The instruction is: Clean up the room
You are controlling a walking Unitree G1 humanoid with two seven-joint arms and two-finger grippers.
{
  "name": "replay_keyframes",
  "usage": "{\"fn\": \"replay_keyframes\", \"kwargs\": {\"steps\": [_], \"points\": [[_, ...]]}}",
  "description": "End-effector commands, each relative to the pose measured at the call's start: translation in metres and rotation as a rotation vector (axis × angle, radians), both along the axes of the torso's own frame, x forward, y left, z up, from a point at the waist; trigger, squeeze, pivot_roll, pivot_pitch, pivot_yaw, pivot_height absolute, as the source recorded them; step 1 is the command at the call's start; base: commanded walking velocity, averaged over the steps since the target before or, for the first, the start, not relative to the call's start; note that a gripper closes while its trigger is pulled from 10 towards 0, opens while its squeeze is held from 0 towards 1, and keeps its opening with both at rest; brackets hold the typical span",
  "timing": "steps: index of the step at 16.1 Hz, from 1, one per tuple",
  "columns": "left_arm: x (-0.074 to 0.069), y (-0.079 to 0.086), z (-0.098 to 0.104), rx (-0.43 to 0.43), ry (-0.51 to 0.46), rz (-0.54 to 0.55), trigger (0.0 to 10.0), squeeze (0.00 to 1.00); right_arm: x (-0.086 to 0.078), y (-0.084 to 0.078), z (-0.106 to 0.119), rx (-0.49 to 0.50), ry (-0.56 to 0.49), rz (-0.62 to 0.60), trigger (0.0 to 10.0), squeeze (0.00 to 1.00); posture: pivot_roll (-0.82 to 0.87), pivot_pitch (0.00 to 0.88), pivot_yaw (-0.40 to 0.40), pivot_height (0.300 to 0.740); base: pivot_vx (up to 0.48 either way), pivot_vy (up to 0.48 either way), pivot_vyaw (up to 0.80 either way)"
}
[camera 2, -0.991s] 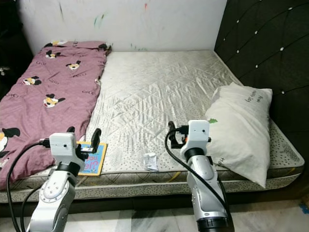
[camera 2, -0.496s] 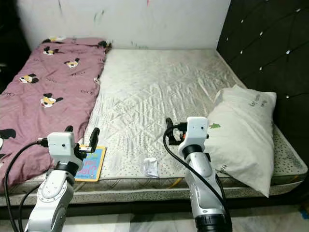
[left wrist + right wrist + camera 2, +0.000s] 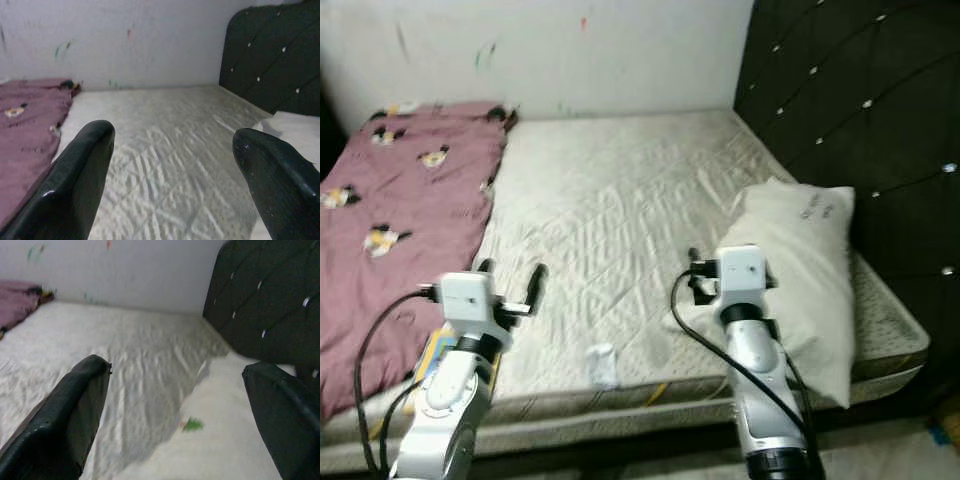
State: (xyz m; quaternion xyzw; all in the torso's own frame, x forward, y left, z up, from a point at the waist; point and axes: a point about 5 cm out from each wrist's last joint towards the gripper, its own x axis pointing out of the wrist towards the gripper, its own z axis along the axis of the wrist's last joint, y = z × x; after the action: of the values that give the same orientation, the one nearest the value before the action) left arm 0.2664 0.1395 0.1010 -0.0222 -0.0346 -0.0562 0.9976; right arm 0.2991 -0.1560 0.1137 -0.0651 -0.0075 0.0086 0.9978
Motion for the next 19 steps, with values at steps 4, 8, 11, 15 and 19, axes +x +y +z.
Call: {"fn": "replay_keyframes", "kwargs": {"steps": [4,8,11,15,19], "points": [[0.001,0.014,0.0,0.016,0.005,0.045,10.0,0.0,0.006,0.014,0.01,-0.042,-0.064,-0.018,10.0,0.0,-0.01,0.0,-0.027,0.74,0.268,0.0,0.0],[0.001,0.012,-0.001,-0.001,0.01,0.05,10.0,0.0,0.002,0.022,0.005,-0.016,-0.023,0.063,10.0,0.0,-0.01,0.0,-0.026,0.74,0.127,0.0,0.0],[0.003,0.013,-0.001,-0.006,0.021,0.082,10.0,0.0,0.002,0.023,0.006,-0.037,-0.029,0.077,10.0,0.0,-0.01,0.0,-0.027,0.74,0.0,0.0,0.53],[0.004,0.011,-0.003,-0.026,0.038,0.078,10.0,0.0,0.002,0.021,0.003,0.0,-0.013,0.073,10.0,0.0,-0.01,0.0,-0.026,0.74,0.0,0.0,0.73],[0.003,0.012,-0.005,-0.043,0.046,0.08,10.0,0.0,0.0,0.022,-0.001,0.052,0.006,0.079,10.0,0.0,-0.01,0.0,-0.025,0.74,0.0,0.229,0.0]]}}
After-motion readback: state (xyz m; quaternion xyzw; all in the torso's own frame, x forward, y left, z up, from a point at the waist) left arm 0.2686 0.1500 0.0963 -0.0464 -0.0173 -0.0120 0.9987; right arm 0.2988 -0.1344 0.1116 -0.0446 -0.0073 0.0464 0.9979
